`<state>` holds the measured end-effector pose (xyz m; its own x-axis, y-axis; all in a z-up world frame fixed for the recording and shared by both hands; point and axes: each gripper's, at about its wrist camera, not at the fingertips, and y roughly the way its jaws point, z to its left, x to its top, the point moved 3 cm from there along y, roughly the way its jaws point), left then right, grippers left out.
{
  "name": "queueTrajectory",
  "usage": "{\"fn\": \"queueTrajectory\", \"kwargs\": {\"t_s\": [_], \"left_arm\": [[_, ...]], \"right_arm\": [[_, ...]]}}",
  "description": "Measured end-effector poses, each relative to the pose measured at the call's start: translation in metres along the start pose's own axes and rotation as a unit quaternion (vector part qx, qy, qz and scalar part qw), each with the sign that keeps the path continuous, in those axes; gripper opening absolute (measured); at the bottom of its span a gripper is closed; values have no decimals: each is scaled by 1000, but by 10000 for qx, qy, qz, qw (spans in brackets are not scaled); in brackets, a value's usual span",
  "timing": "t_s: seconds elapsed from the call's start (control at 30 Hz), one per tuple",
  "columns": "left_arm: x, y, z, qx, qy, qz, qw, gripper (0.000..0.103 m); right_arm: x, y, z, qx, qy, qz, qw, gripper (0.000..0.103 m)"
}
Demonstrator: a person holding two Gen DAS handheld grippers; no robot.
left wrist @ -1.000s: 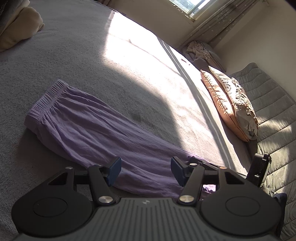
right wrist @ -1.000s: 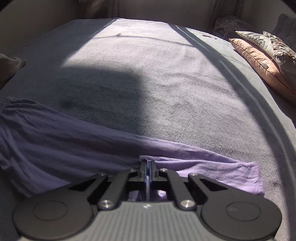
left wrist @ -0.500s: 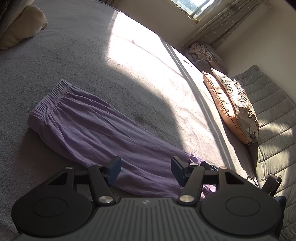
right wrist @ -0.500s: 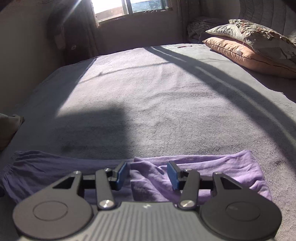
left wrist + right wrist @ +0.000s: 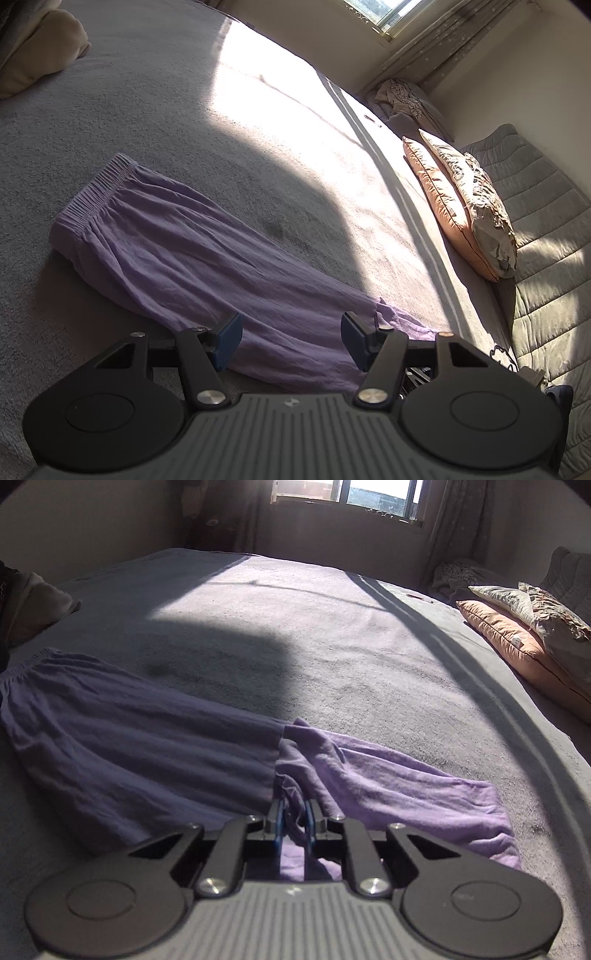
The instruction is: Fold clothes
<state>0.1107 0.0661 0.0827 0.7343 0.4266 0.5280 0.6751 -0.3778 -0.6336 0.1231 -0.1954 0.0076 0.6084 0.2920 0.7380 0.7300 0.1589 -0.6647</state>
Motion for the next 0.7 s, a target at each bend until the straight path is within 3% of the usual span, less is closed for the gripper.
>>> {"fn": "queueTrajectory", "kwargs": {"t_s": [0.17, 0.3, 0.4, 0.6, 0.7], "left_arm": [[2, -1, 2, 33, -62, -20, 10000, 62], [0, 0, 0, 18, -34, 5, 10000, 62], [0, 0, -1, 8, -27, 16, 10000, 62], [0, 0, 2, 18, -67, 9, 10000, 62], [1, -1, 1, 0, -79, -2, 10000, 62]], "right_arm": [[13, -25, -9, 509, 848, -396, 9943, 4], [9, -26, -3, 796, 1100, -308, 9903, 4], [-4, -13, 9, 672, 898, -6, 9937, 4], [-4, -13, 24, 478, 707, -92, 9963, 4], [-3, -15, 21, 451, 643, 30, 9969, 12]]}}
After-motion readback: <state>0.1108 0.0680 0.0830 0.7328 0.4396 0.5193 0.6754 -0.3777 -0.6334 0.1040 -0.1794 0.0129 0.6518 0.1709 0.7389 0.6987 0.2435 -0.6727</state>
